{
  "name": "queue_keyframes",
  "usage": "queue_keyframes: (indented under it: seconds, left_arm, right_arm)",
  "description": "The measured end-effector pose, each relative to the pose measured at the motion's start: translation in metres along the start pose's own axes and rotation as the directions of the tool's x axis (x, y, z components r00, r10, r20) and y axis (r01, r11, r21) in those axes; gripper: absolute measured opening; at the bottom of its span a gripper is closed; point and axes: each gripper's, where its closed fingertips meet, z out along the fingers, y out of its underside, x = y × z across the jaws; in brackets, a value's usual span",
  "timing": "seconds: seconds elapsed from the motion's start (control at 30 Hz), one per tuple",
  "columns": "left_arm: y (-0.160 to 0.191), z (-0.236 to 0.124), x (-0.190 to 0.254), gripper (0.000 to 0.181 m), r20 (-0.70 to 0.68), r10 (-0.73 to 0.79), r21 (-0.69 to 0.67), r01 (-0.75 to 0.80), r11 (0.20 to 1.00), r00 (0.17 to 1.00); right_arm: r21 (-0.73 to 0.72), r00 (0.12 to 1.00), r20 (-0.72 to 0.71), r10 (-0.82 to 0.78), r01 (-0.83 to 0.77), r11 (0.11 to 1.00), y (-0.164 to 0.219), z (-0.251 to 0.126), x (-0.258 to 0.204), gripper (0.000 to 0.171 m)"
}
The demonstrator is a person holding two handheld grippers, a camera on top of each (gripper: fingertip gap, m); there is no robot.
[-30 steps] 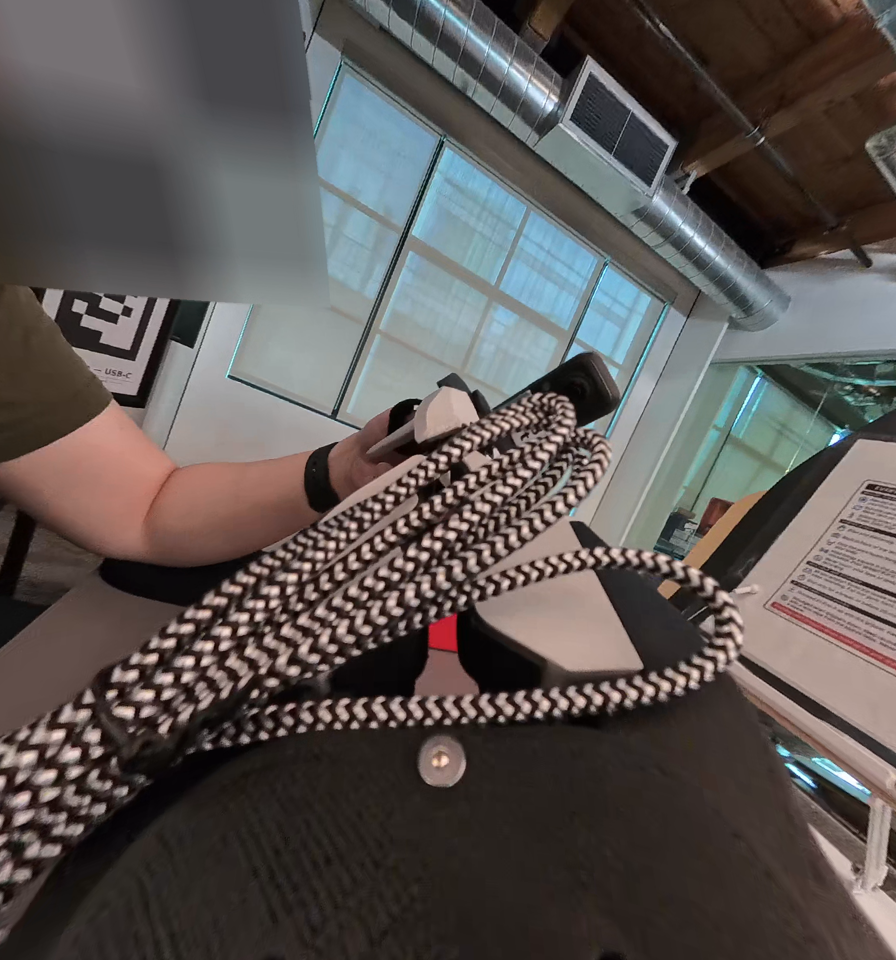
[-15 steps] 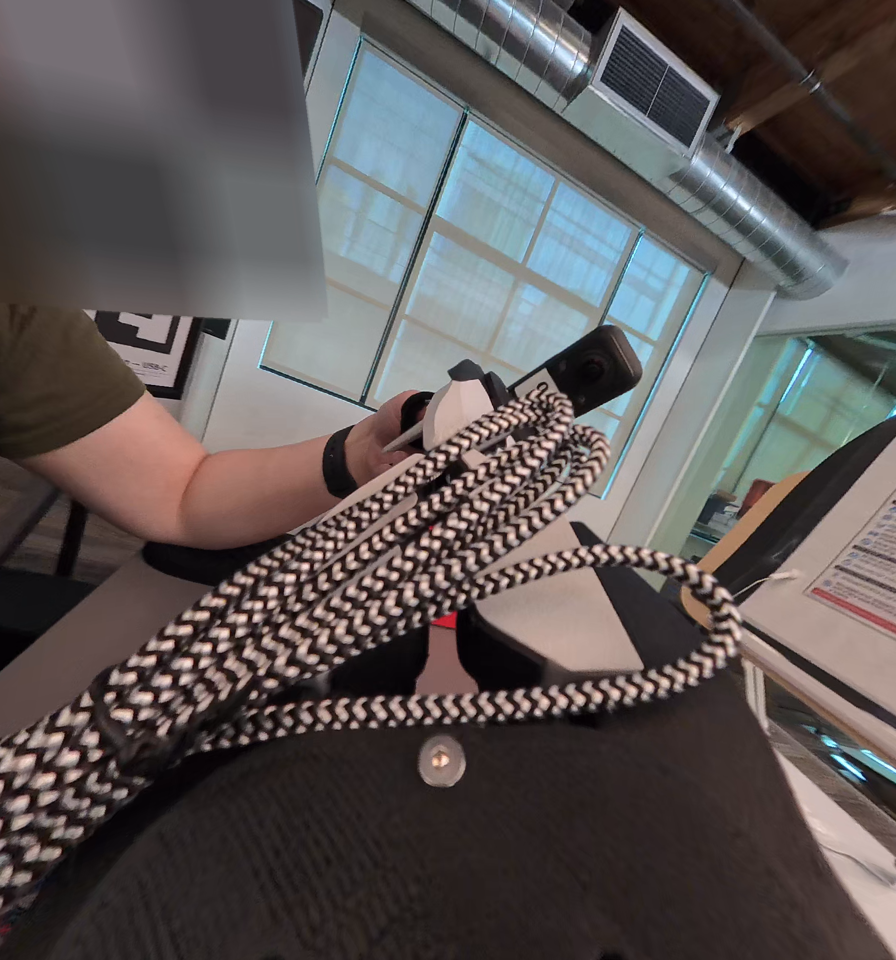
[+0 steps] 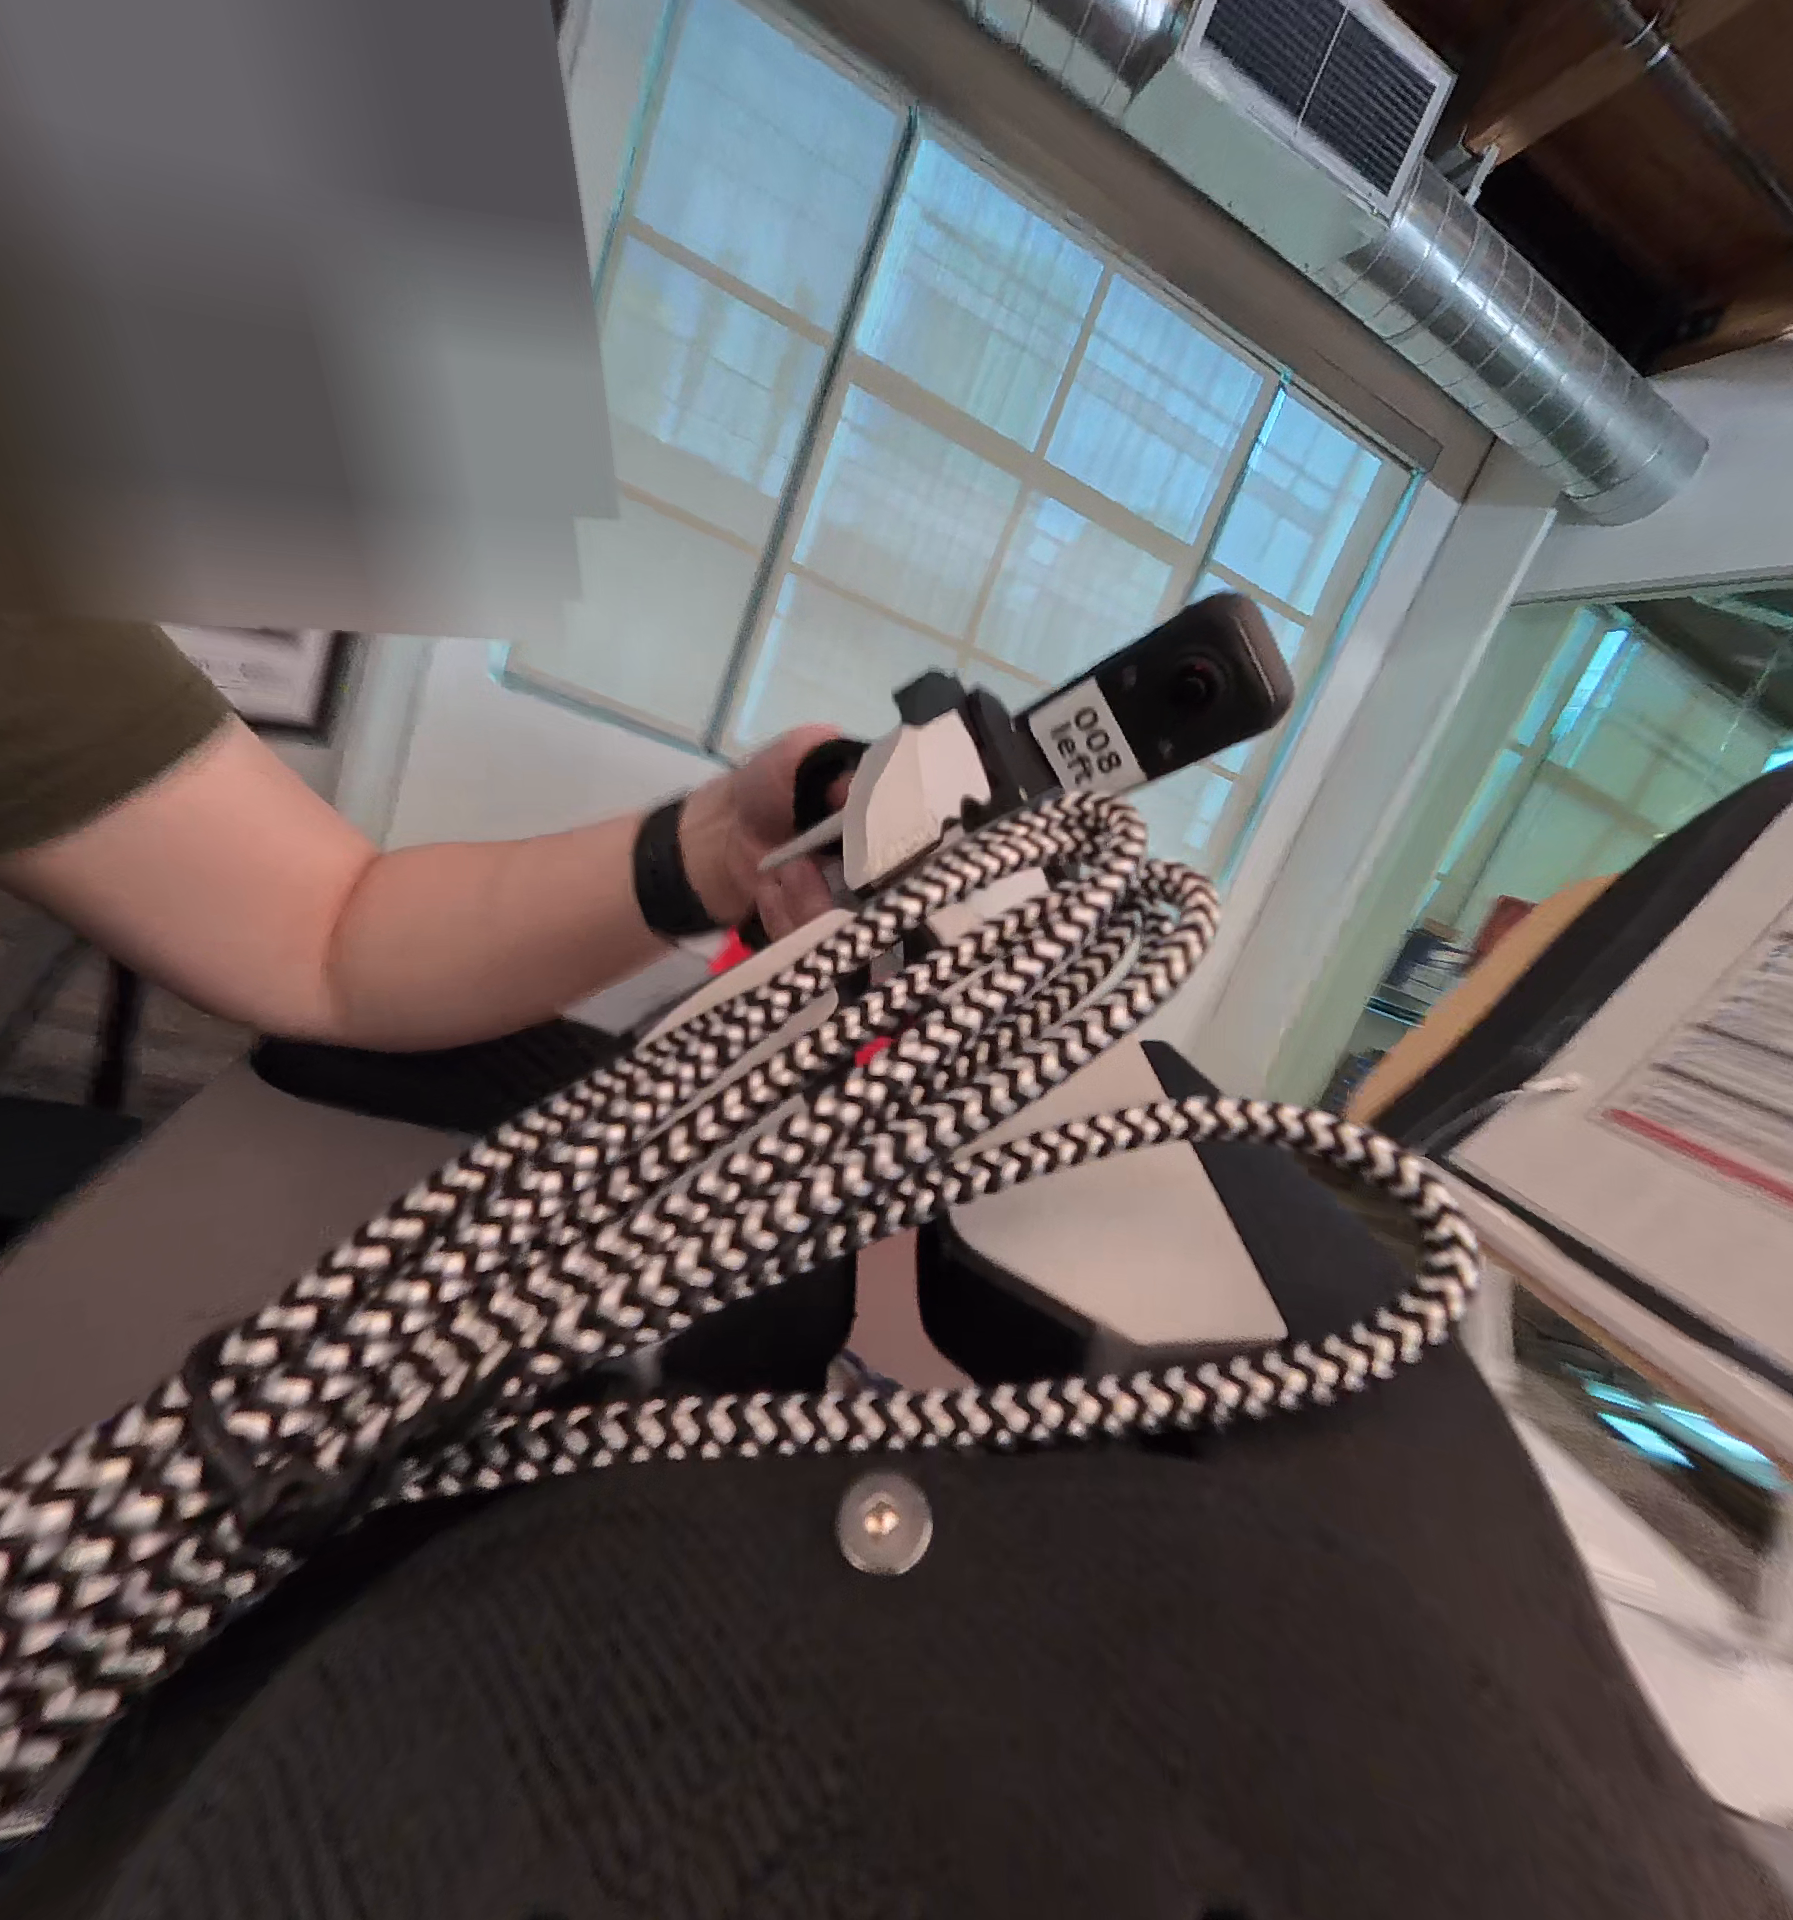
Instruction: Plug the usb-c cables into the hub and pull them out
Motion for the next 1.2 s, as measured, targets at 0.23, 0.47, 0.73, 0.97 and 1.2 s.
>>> queue_keyframes:
  seconds: [0.23, 0.47, 0.73, 0.97, 1.2]
  left_arm:
    - [0.01, -0.034, 0.022, 0.008, -0.05, 0.013, -0.058, -0.016, 0.998, 0.999]
    - [0.039, -0.048, -0.018, 0.008, 0.137, -0.049, -0.183, 0.074, 0.98, 0.989]
    - [0.072, -0.018, -0.115, 0.009, 0.321, -0.319, -0.194, 0.392, 0.899, 0.892]
    - [0.088, 0.005, -0.155, 0.01, 0.351, -0.371, -0.177, 0.45, 0.875, 0.86]
    - [0.098, 0.013, -0.183, 0.019, 0.464, -0.264, -0.215, 0.396, 0.893, 0.846]
  right_arm:
    - [-0.201, 0.977, -0.147, -0.154, 0.123, 0.972, 0.032, 0.003, 0.02, 0.027]
    - [-0.311, 0.935, -0.32, -0.152, 0.047, 0.949, 0.054, -0.007, 0.052, 0.026]
    - [-0.285, 0.912, -0.395, -0.113, -0.005, 0.959, 0.054, -0.01, 0.061, 0.026]
    - [-0.302, 0.921, -0.362, -0.141, 0.027, 0.953, 0.055, -0.004, 0.053, 0.026]
    - [-0.313, 0.923, -0.355, -0.148, 0.032, 0.949, 0.055, -0.004, 0.052, 0.026]
